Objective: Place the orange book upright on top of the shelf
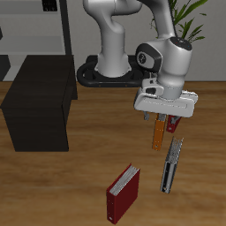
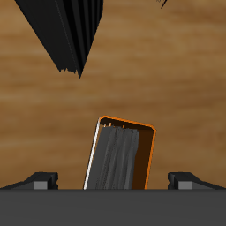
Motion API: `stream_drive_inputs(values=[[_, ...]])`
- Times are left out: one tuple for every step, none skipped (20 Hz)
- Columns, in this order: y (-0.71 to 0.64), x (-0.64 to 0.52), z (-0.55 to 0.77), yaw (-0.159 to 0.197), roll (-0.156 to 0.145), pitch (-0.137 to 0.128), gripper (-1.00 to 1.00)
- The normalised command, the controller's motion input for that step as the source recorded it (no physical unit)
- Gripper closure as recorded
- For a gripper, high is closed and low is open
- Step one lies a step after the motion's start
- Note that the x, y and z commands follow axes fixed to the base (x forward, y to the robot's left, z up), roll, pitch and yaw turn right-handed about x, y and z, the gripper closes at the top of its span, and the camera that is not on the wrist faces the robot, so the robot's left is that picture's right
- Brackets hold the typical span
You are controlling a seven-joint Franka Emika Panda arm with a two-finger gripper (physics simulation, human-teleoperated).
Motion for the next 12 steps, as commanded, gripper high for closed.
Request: stream_drive_inputs(values=[[0.0, 0.1, -0.15, -0.016, 0.013, 0.053, 1.0], [-0.06, 0.02, -0.06, -0.038, -0.046, -0.003, 1.0], [0.05, 0.04, -0.05, -0.019, 0.053, 0.008, 1.0], [-0.01, 0.07, -0.07, -0.018, 0.038, 0.052, 1.0], [-0.05, 0.0, -0.02, -0.023, -0.027, 0.001, 1.0], [0.0, 0.01, -0.01, 0.003, 0.024, -0.001, 1.0], [-0.1, 0.07, 0.0, -0.018, 0.062, 0.044, 1.0], [-0.12, 0.02, 0.04, -0.011, -0.015, 0.012, 1.0], [-0.08, 0.06, 0.06, 0.0, 0.022, 0.001, 1.0], [-0.21, 0.0, 0.15, -0.02, 0.023, 0.022, 1.0], [-0.14, 0.02, 0.21, 0.016, 0.019, 0.008, 1.0], [0.02, 0.04, -0.01, 0.0, 0.0, 0.0, 1.0]])
